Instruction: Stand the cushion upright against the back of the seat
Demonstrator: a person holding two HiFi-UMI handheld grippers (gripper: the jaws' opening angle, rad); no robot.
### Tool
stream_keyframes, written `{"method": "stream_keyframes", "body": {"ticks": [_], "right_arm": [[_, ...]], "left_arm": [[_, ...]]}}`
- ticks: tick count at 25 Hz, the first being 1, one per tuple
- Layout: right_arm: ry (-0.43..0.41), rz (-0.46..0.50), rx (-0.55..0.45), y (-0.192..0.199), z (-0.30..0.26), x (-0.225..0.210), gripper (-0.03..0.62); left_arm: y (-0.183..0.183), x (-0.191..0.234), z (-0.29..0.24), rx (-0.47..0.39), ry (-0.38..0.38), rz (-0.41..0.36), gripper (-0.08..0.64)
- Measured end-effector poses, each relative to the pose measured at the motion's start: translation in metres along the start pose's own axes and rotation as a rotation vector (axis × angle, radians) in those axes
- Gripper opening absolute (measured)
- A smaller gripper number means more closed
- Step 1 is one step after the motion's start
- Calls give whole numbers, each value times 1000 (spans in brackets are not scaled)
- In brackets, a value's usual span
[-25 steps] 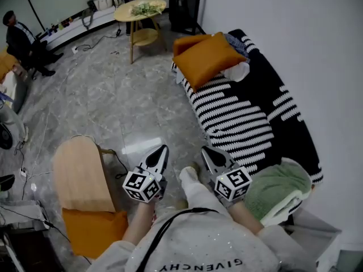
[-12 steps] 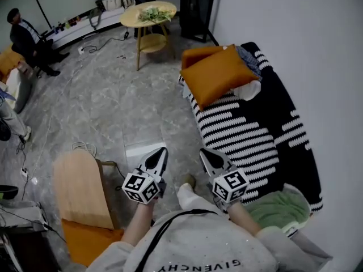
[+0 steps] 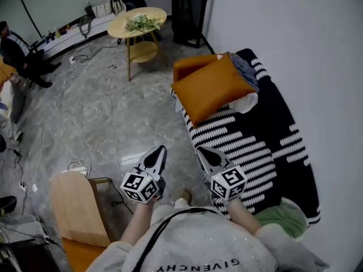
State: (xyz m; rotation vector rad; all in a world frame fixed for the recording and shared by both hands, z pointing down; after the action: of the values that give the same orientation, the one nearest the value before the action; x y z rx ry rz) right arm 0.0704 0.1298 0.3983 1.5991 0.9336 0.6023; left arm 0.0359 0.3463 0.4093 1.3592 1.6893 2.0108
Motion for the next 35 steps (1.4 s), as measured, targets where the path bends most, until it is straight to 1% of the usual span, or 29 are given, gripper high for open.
{"method": "stream_keyframes", "body": {"ticks": [3, 10, 16, 19, 24, 27, 30, 35], "right_arm": [[12, -9, -4, -4, -10, -16, 18], [58, -72, 4, 6, -20, -42, 18], [127, -100, 11, 8, -41, -68, 18], [167, -102, 13, 0, -60, -85, 18], [208, -99, 32, -20, -100, -116, 18], [238, -117, 50, -30, -125, -133, 18], [254, -137, 74, -32, -153, -144, 18], [264, -143, 108, -38, -203, -158, 18]], "left_arm": [[-2, 5, -17, 17, 4, 5, 23], [-1, 24, -45, 56, -2, 41, 23], [-11, 48, -91, 87, 49, 36, 23], [-23, 64, -121, 101, 88, 40, 23], [-51, 93, -177, 130, 148, 46, 23], [-69, 111, -204, 155, 178, 44, 23], [-83, 138, -225, 174, 183, 47, 23], [-103, 182, -250, 198, 186, 58, 23]]}}
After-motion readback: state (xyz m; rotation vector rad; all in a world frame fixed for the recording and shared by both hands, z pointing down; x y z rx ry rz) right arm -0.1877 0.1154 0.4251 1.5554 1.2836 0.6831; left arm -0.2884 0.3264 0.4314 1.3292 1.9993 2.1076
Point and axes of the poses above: the fingertips, and each gripper's own axes: z backward along the fingers, x to its left, y out of its underside, the point moved 8 cm from there along z, backward along the fingers, and after that the axes turned 8 degrees about z, right-handed, at the moved point
